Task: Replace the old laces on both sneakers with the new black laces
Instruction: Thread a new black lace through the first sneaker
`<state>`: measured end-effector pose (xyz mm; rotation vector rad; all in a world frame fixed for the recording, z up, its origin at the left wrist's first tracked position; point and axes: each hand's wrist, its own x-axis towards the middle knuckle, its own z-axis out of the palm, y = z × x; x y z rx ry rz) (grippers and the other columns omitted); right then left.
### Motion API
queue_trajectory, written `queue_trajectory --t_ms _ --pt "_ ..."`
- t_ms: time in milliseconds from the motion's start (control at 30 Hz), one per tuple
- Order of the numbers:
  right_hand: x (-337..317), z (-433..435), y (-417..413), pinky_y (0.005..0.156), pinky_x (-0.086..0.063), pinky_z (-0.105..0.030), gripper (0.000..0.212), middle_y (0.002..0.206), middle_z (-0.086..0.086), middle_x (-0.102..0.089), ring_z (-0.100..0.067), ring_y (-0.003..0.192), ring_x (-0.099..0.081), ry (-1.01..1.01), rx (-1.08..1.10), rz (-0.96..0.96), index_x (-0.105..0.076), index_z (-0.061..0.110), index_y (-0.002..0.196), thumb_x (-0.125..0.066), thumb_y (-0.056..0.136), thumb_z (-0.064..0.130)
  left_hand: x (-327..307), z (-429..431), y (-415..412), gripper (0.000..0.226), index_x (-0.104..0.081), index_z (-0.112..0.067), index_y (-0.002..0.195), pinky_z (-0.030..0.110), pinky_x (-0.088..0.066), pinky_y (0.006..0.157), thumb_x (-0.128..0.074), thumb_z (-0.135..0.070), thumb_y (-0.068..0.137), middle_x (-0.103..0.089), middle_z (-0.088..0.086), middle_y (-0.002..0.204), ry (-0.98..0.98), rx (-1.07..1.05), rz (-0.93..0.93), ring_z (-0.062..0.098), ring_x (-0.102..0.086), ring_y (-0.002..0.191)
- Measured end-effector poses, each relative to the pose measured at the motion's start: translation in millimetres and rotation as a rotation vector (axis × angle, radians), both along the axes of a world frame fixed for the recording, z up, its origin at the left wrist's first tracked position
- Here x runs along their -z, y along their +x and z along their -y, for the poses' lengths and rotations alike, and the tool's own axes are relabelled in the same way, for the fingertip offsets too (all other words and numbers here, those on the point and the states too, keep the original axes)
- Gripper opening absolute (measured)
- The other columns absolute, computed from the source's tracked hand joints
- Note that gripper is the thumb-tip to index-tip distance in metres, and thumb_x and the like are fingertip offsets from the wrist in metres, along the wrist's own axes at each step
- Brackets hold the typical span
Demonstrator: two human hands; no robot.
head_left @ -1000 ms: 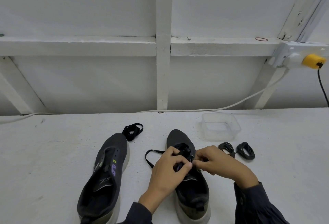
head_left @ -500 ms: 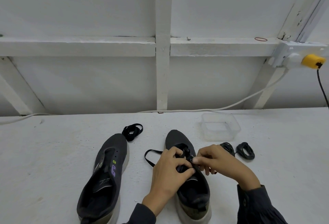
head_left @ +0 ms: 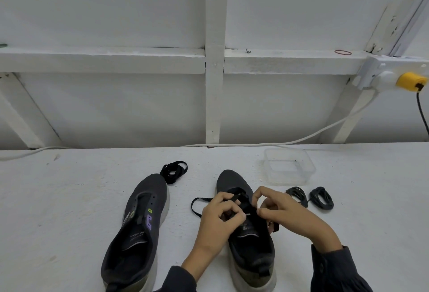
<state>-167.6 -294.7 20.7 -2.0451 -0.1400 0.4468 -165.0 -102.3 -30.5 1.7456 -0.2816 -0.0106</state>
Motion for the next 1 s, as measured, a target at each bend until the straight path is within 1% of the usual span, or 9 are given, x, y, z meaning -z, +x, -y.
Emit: queue_trajectory --t_ms 200,300,400,500,667,733,800,867,1000 --pt "1.5 -2.3 -0.1 0.065 -0.054 -0.026 0.028 0.079 0.009 -0.059 -0.006 0.071 -0.059 -0.101 -0.076 0.042 -0.071 0.030 0.099 -0.051 0.093 0.011 -4.1 2.6 -5.1 0.014 -0.069 -0.022 0.063 0.020 -0.047 0.065 -0.065 -0.035 0.068 -0.067 -0.009 0.087 -0.094 -0.097 0.052 0.017 -0.060 0.075" --pt "8.0 -5.5 0.5 0.074 -0.053 -0.028 0.016 0.096 0.014 -0.054 -0.006 0.087 -0.058 -0.175 -0.065 0.157 -0.072 0.036 0.088 -0.062 0.077 0.030 -3.3 0.3 -3.9 0.015 -0.068 -0.021 0.065 0.023 -0.047 0.063 -0.066 -0.034 0.073 -0.068 -0.007 0.083 -0.058 -0.075 0.062 0.018 -0.060 0.071" --pt "12.6 -13.1 1.8 0.074 -0.048 -0.025 0.009 0.096 0.015 -0.052 -0.005 0.085 -0.056 -0.142 -0.045 0.223 -0.067 0.032 0.073 -0.074 0.072 0.037 -2.5 -6.0 -1.9 0.009 -0.073 -0.019 0.075 0.023 -0.048 0.067 -0.073 -0.022 0.084 -0.070 -0.005 0.082 -0.044 -0.051 0.036 0.015 -0.062 0.075" --pt "18.1 -17.4 4.1 0.068 -0.040 -0.016 0.026 0.087 0.013 -0.053 -0.005 0.078 -0.054 -0.114 0.033 0.306 -0.061 0.027 0.060 -0.081 0.074 0.035 -5.6 -12.6 -2.0 0.007 -0.073 -0.016 0.089 0.016 -0.046 0.065 -0.066 -0.013 0.091 -0.072 -0.002 0.080 -0.118 -0.051 -0.014 0.006 -0.063 0.071" --pt "20.4 -23.2 3.0 0.066 -0.040 -0.021 0.042 0.078 0.009 -0.054 -0.003 0.067 -0.050 -0.085 0.041 0.338 -0.054 0.024 0.049 -0.075 0.084 0.034 -1.1 -28.2 -0.8 0.024 -0.066 -0.022 0.115 0.012 -0.041 0.058 -0.054 -0.010 0.097 -0.073 0.001 0.083 -0.111 -0.046 -0.074 0.008 -0.052 0.056" --pt "19.5 -26.7 2.7 0.066 -0.041 -0.025 0.037 0.076 0.010 -0.054 -0.003 0.064 -0.050 -0.089 -0.001 0.318 -0.062 0.029 0.052 -0.072 0.086 0.041 3.6 -34.3 -1.7 0.026 -0.069 -0.026 0.113 0.016 -0.042 0.058 -0.054 -0.011 0.098 -0.073 0.000 0.082 -0.050 -0.013 -0.091 0.008 -0.054 0.059" --pt "19.4 -30.5 2.2 0.067 -0.043 -0.030 0.035 0.075 0.009 -0.056 -0.004 0.066 -0.052 -0.122 -0.015 0.295 -0.067 0.033 0.058 -0.069 0.078 0.061 6.0 -37.9 -4.5 0.023 -0.072 -0.026 0.106 0.017 -0.042 0.057 -0.057 -0.011 0.097 -0.070 -0.004 0.075 -0.011 0.009 -0.102 0.005 -0.054 0.060" --pt "19.6 -33.6 1.9 0.070 -0.046 -0.034 0.049 0.077 0.005 -0.059 -0.008 0.072 -0.056 -0.166 -0.007 0.290 -0.072 0.032 0.067 -0.062 0.066 0.080 5.2 -38.3 -8.0 0.019 -0.075 -0.023 0.099 0.015 -0.043 0.059 -0.061 -0.011 0.094 -0.070 -0.010 0.074 -0.003 0.016 -0.117 0.003 -0.056 0.060" --pt "19.9 -32.7 1.6 0.074 -0.046 -0.035 0.043 0.079 0.007 -0.059 -0.008 0.076 -0.055 -0.171 -0.024 0.283 -0.073 0.027 0.071 -0.061 0.070 0.067 0.5 -36.7 -11.2 0.011 -0.077 -0.023 0.091 0.016 -0.047 0.065 -0.069 -0.016 0.089 -0.074 -0.007 0.084 -0.004 0.016 -0.125 -0.001 -0.061 0.070"
